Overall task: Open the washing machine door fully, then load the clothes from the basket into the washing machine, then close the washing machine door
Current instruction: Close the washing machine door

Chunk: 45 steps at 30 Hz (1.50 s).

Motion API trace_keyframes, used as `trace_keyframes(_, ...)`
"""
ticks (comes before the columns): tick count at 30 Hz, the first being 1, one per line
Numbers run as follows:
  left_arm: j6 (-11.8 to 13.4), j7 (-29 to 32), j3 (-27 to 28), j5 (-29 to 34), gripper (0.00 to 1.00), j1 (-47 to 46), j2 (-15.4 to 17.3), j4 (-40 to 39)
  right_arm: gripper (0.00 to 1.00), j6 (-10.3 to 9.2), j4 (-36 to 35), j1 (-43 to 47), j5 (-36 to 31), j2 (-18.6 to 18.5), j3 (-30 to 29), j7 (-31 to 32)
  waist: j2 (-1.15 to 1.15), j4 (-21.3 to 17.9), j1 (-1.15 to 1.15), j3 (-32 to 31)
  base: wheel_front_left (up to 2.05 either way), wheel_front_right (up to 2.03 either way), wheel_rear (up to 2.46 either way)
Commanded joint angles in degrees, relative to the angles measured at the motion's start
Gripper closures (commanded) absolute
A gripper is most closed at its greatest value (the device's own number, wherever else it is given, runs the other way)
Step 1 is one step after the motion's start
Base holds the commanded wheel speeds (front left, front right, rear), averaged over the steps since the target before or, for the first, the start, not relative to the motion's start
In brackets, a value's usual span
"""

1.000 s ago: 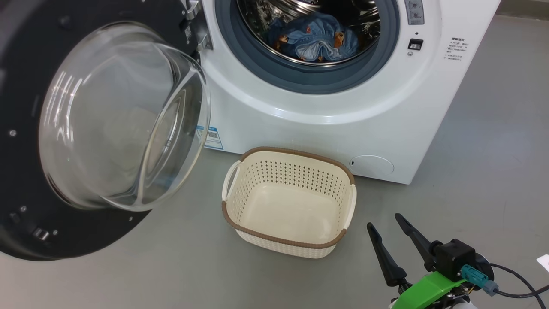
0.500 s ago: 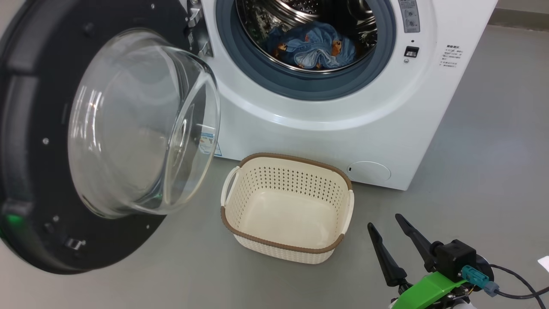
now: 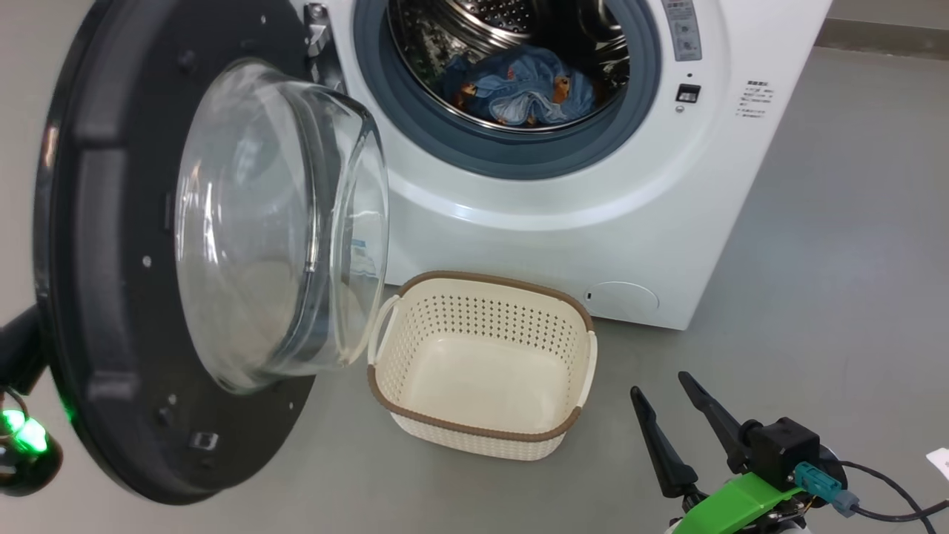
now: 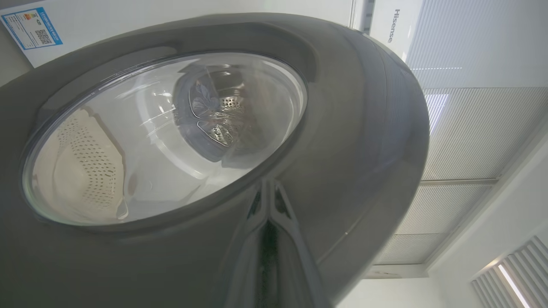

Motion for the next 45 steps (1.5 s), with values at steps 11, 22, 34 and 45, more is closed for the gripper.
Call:
trace_keyframes(11,6.16,1.53,-1.56,-1.94,1.0,3.3,-5.13,-17.53,0.0,0.09,-1.79,-0.14,0.46,0.75,0.67,-0.27,0.0,-3.67,0.0,0.22,0.0,0.0,0.0)
trace_keyframes(22,5.78,-2.31,-6.29,-1.76,1.0,2.88,-8.93,-19.25,0.0,0.09,-1.89,-0.04,0.37,1.35,0.6,-0.27,0.0,-7.55,0.0,0.22,0.0,0.0,0.0)
trace_keyframes(34,-0.01,-15.97,-16.0,-8.44,1.0,-1.9,-9.65,-11.74,0.0,0.09,-1.6,-0.16,0.38,0.96,1.32,-0.27,0.0,-11.43,0.0,-0.02,0.0,0.0,0.0)
trace_keyframes(45,-7.6,-29.85,-23.88,-9.36,1.0,-8.23,-9.67,0.35,0.0,0.09,-1.14,-0.25,0.53,0.71,2.55,-0.27,0.0,-14.81,0.0,-0.41,0.0,0.0,0.0)
